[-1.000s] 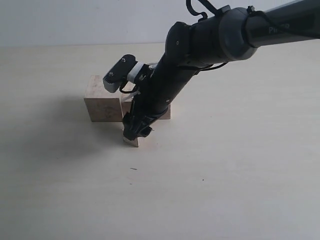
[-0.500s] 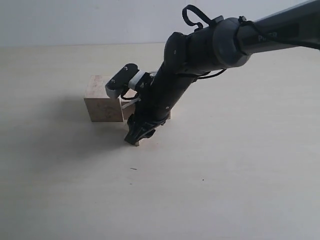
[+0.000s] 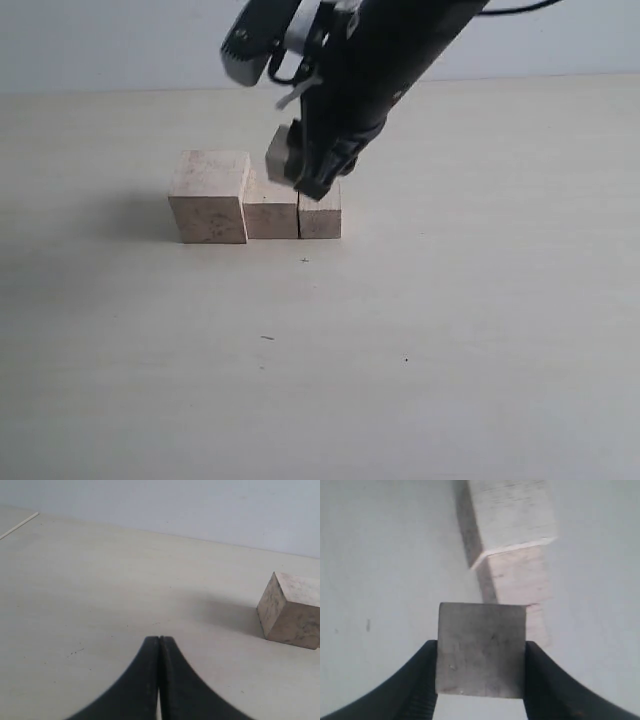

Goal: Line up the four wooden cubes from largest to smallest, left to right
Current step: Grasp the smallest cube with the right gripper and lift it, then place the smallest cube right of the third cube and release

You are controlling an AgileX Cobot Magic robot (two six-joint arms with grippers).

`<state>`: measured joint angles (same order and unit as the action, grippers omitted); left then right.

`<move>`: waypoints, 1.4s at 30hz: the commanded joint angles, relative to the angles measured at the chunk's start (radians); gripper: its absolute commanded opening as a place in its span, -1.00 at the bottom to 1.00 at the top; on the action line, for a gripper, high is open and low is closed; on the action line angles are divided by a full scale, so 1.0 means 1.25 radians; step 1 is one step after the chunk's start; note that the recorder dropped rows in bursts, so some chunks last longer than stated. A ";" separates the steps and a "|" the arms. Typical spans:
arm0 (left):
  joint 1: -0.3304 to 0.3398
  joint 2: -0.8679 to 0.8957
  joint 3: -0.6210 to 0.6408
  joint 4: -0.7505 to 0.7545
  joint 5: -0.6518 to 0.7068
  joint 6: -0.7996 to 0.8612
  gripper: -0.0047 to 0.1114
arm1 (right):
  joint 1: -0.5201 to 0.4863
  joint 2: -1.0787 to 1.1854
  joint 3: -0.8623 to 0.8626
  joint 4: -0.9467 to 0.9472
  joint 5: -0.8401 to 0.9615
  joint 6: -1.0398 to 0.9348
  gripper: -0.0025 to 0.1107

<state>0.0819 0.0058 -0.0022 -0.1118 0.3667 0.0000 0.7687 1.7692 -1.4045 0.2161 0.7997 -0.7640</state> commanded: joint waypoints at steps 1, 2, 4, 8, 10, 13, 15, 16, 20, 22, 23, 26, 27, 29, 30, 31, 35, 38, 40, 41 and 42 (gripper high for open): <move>-0.004 -0.005 0.002 0.003 -0.007 0.000 -0.92 | -0.091 -0.056 0.001 -0.021 0.000 -0.045 -0.96; -0.004 -0.005 0.002 0.003 -0.007 0.000 -0.92 | -0.119 -0.056 0.001 -0.009 -0.002 -0.057 -0.96; -0.004 -0.005 0.002 0.003 -0.007 0.000 -0.92 | -0.170 -0.050 0.001 0.031 -0.006 -0.097 -0.96; -0.004 -0.005 0.002 0.003 -0.007 0.000 -0.92 | -0.266 -0.013 0.001 0.153 -0.007 -0.245 -0.96; -0.004 -0.005 0.002 0.003 -0.007 0.000 -0.92 | -0.291 0.013 0.001 0.212 -0.013 -0.312 -0.96; -0.004 -0.005 0.002 0.003 -0.007 0.000 -0.92 | -0.303 0.081 0.001 0.268 -0.049 -0.380 -0.96; -0.004 -0.005 0.002 0.003 -0.007 0.000 -0.92 | -0.303 0.133 0.001 0.266 -0.092 -0.372 -0.96; -0.004 -0.005 0.002 0.003 -0.007 0.000 -0.92 | -0.303 0.167 0.001 0.268 -0.090 -0.366 -0.96; -0.004 -0.005 0.002 0.003 -0.007 0.000 -0.92 | -0.298 0.226 0.001 0.293 -0.068 -0.455 -0.96; -0.004 -0.005 0.002 0.003 -0.007 0.000 -0.92 | -0.298 0.253 0.001 0.376 -0.047 -0.543 -0.96; -0.004 -0.005 0.002 0.003 -0.007 0.000 -0.92 | -0.298 0.267 0.001 0.400 -0.037 -0.577 -0.96; -0.004 -0.005 0.002 0.003 -0.007 0.000 -0.92 | -0.298 0.300 0.001 0.407 -0.047 -0.591 -0.96; -0.004 -0.005 0.002 0.003 -0.007 0.000 -0.92 | -0.298 0.308 0.001 0.407 -0.049 -0.591 -0.96; -0.004 -0.005 0.002 0.003 -0.007 0.000 -0.92 | -0.298 0.317 0.001 0.407 -0.049 -0.589 -0.96; -0.004 -0.005 0.002 0.003 -0.007 0.000 -0.92 | -0.298 0.321 0.001 0.413 -0.049 -0.589 -0.96; -0.004 -0.005 0.002 0.003 -0.007 0.000 -0.92 | -0.298 0.324 0.001 0.424 -0.049 -0.589 -0.96; -0.004 -0.005 0.002 0.003 -0.007 0.000 -0.92 | -0.298 0.326 0.001 0.438 -0.049 -0.589 -0.81; -0.004 -0.005 0.002 0.003 -0.007 0.000 -0.92 | -0.298 0.326 0.001 0.449 -0.051 -0.589 -0.53; -0.004 -0.005 0.002 0.003 -0.007 0.000 -0.92 | -0.298 0.326 0.001 0.456 -0.053 -0.589 -0.31; -0.004 -0.005 0.002 0.003 -0.007 0.000 -0.92 | -0.298 0.326 0.001 0.456 -0.053 -0.589 -0.17; -0.004 -0.005 0.002 0.003 -0.007 0.000 -0.92 | -0.298 0.326 0.001 0.456 -0.051 -0.589 -0.05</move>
<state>0.0819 0.0058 -0.0022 -0.1118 0.3667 0.0000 0.3964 2.1794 -1.4045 0.7734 0.7364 -1.4929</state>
